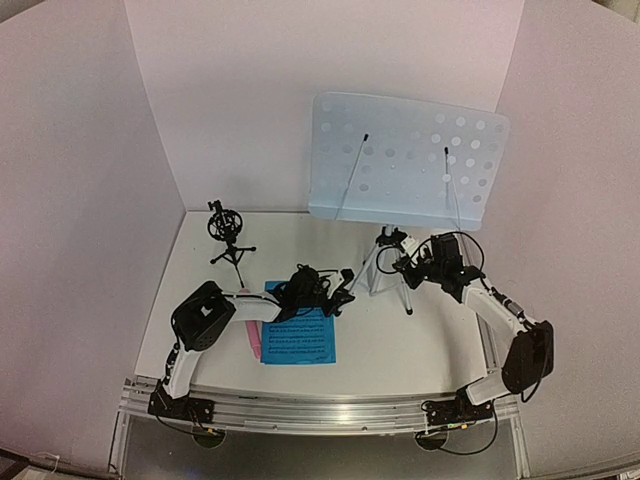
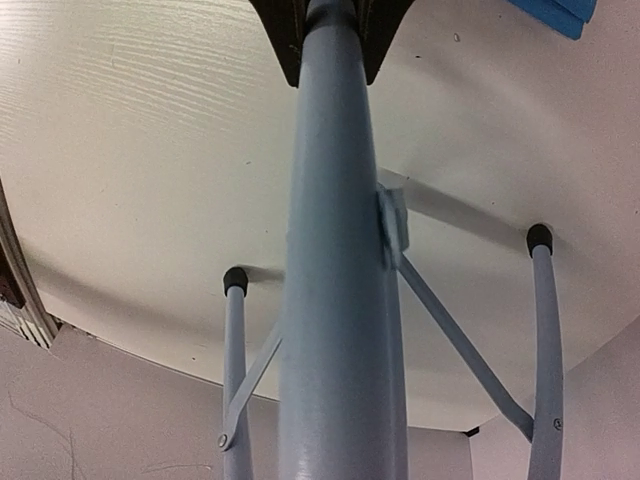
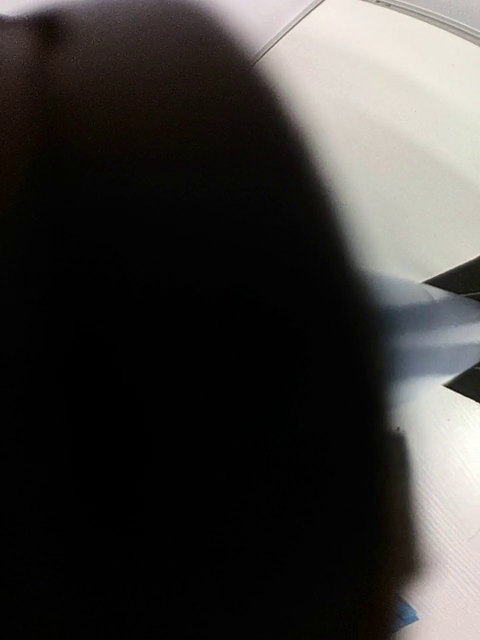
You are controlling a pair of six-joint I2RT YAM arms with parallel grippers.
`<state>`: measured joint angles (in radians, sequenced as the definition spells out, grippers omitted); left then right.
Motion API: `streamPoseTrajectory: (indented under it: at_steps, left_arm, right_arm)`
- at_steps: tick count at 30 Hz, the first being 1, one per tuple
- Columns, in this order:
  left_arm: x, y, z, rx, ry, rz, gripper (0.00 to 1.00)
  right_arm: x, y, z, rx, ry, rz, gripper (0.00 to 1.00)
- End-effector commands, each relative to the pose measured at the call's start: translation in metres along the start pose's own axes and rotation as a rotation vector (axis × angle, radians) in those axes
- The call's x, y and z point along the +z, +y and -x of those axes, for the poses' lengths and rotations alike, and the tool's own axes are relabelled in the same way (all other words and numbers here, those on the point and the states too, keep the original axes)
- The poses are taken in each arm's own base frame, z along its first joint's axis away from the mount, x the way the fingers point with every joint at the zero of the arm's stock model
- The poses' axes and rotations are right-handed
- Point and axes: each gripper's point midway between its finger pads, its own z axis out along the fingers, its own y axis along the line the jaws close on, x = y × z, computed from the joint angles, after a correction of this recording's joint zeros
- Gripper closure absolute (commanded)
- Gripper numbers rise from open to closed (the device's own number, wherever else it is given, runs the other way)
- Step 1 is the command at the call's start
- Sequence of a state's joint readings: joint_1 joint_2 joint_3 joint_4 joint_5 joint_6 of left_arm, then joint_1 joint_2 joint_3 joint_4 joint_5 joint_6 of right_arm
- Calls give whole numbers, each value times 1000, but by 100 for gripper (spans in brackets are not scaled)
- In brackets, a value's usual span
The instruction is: Set up the instrument practice props
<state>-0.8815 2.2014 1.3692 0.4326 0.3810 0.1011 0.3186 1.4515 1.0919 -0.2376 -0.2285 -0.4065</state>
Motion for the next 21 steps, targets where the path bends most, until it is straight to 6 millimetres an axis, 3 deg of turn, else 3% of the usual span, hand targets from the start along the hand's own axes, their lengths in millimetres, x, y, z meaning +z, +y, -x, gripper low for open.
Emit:
streamPoseTrajectory:
  at_steps: [1,7,14,18,21]
  left_arm:
    - [0,1,28,16,-52,-4,100]
    - [0,3,26,26,-29,5,100]
    - [0,1,19,25,6,-4,100]
    - [1,3,26,43,-7,5,100]
    - [2,3,29,58,-19,-2,100]
  right_arm:
    - [-24,-37,-39,-5,181,-121,100]
    - [-39,-48,-41,-63,238,-156,100]
    - [-50,-44,-68,-71,325,-163,100]
    - [-53,-48,-93,-23,365,-162,100]
    - [-52,-49,-102,-8,377,-150,100]
